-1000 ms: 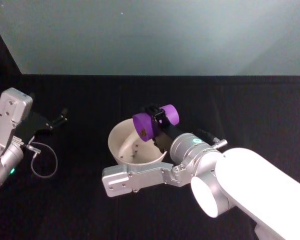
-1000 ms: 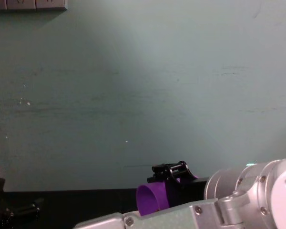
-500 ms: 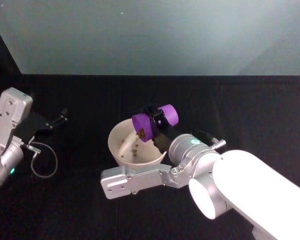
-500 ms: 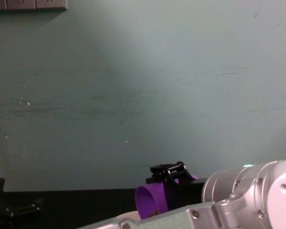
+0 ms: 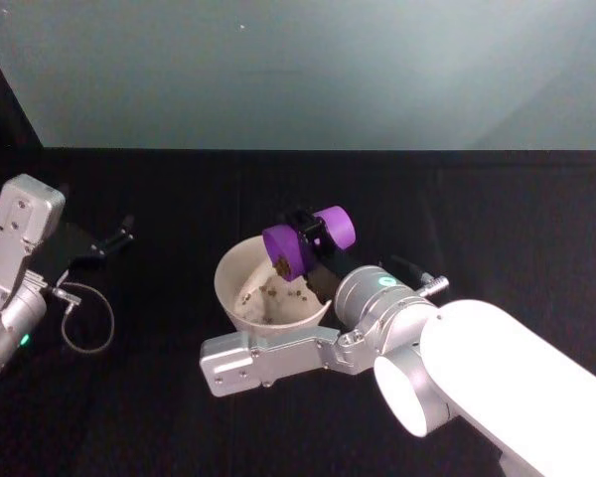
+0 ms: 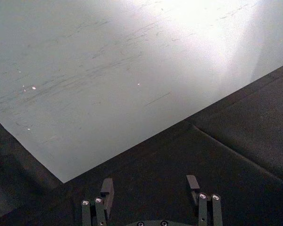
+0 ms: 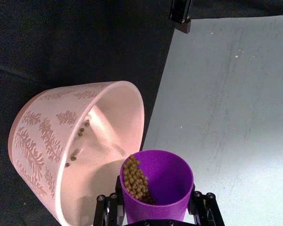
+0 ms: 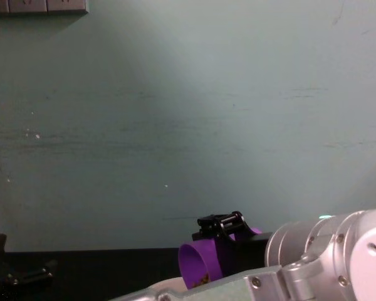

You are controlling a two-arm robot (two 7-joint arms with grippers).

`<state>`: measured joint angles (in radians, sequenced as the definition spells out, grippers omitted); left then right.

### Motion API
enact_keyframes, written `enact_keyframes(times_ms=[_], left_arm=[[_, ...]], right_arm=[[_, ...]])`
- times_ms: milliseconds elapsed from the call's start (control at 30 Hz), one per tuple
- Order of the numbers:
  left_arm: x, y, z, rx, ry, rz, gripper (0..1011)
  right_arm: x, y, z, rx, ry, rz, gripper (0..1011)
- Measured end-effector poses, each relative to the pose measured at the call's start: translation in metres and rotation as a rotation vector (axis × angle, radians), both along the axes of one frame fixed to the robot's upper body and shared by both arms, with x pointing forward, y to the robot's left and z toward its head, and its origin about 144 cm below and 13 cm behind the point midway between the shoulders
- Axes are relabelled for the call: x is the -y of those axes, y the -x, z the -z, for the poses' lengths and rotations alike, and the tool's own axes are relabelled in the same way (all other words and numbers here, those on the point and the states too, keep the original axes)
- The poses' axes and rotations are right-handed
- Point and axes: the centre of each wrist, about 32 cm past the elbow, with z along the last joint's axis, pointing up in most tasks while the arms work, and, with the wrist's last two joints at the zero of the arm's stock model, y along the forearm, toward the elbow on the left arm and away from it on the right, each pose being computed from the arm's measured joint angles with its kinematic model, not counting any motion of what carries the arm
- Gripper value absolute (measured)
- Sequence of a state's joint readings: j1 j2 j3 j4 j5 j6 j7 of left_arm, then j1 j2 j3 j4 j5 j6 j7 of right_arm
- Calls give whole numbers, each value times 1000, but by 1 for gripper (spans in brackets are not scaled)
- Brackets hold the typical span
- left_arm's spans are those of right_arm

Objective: Pick up the cup and pour the mung beans from the cup into the bowl.

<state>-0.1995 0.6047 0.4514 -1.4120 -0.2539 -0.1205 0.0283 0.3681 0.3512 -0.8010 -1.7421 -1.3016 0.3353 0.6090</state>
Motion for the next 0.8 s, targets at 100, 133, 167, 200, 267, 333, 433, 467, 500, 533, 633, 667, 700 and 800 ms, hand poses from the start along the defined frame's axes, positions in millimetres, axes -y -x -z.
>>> enact_keyframes(times_ms=[100, 133, 167, 200, 267, 333, 433, 467, 500, 533, 633, 667, 700, 800], left_arm=[[0, 0, 0, 0, 0, 0, 1000], [0, 0, 0, 0, 0, 0, 1000], [0, 0, 0, 0, 0, 0, 1000], [0, 0, 0, 0, 0, 0, 1000], [0, 0, 0, 0, 0, 0, 1000], [0, 0, 0, 0, 0, 0, 1000], [0, 0, 0, 0, 0, 0, 1000], [0, 0, 0, 0, 0, 0, 1000], [0, 0, 0, 0, 0, 0, 1000], [0, 0, 0, 0, 0, 0, 1000], [0, 0, 0, 0, 0, 0, 1000], [0, 0, 0, 0, 0, 0, 1000], [0, 0, 0, 0, 0, 0, 1000], [0, 0, 0, 0, 0, 0, 1000]], right_arm=[[0, 0, 0, 3, 4, 1, 726], [0, 0, 0, 4, 5, 1, 726], [-1, 0, 0, 4, 5, 0, 726], [-1, 0, 0, 5, 6, 0, 726], [-1, 0, 0, 5, 8, -1, 726], [-1, 1, 0, 5, 9, -2, 726], [-1, 1, 0, 5, 10, -3, 726], [-1, 1, 0, 5, 10, -3, 726], [-1, 1, 0, 5, 10, -3, 726], [-1, 1, 0, 5, 10, -3, 726], [-1, 1, 0, 4, 11, -4, 726], [-1, 1, 0, 4, 12, -4, 726], [-1, 1, 0, 4, 12, -4, 726], [-1, 1, 1, 6, 17, -4, 726]])
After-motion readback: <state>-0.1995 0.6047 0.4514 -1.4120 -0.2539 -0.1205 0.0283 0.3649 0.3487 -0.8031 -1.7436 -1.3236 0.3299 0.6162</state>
